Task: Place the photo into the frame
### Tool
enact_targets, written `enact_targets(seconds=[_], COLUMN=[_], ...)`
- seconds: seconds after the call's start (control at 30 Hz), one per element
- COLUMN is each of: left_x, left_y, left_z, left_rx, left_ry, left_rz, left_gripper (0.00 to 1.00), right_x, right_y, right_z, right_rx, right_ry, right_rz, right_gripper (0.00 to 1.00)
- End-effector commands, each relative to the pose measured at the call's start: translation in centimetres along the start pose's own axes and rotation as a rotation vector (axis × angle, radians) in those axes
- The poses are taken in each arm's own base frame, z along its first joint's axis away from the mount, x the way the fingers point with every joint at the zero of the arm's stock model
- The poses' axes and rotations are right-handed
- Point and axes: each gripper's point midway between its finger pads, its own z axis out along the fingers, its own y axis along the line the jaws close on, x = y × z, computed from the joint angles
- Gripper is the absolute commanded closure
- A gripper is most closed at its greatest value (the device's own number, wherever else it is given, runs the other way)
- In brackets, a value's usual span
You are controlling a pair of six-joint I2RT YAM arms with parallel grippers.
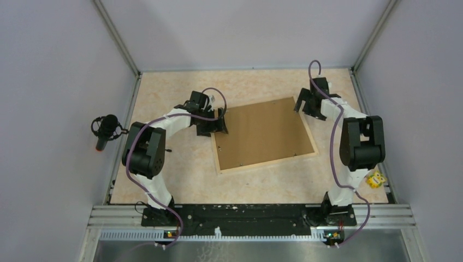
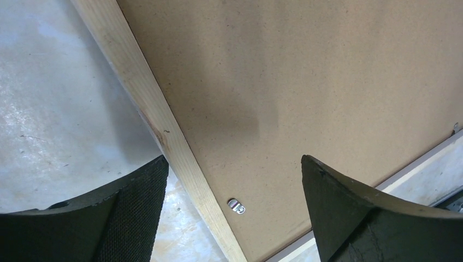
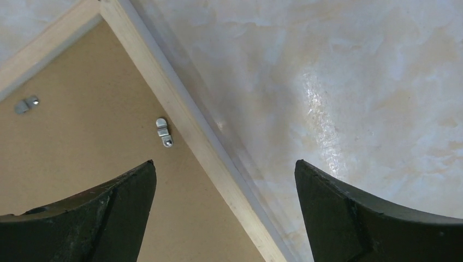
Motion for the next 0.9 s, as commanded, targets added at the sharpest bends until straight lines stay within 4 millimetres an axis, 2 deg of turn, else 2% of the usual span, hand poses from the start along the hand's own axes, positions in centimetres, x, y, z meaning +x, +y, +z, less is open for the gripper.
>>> enact_targets(seconds=[0.0, 0.13, 0.37, 0.87], left_x=[-1.7, -1.7, -1.8, -1.6], left_y=[-1.8, -2.1, -2.5, -2.8], left_z=[-0.3, -0.7, -1.2, -1.1], left_rx=[0.081, 0.101, 0.121, 0.141], left_ry=[-0.041, -0.061, -0.079, -0.07], left_rz=[0.027, 0.042, 0.062, 0.059], left_gripper=[0.07, 0.05, 0.05, 0.04], right_x=[-0.8, 0.5, 0.4, 1.0], right_y=[-0.3, -0.4, 0.9, 1.7], right_z=[0.7, 1.4, 1.9, 3.4], right_rx=[0.027, 0.029, -0.006, 0.025], right_ry=[-0.028, 0.005, -0.007, 0.025], right_rz=[-0.008, -0.015, -0.029, -0.065], right_gripper=[0.06, 0.09, 0.08, 0.09])
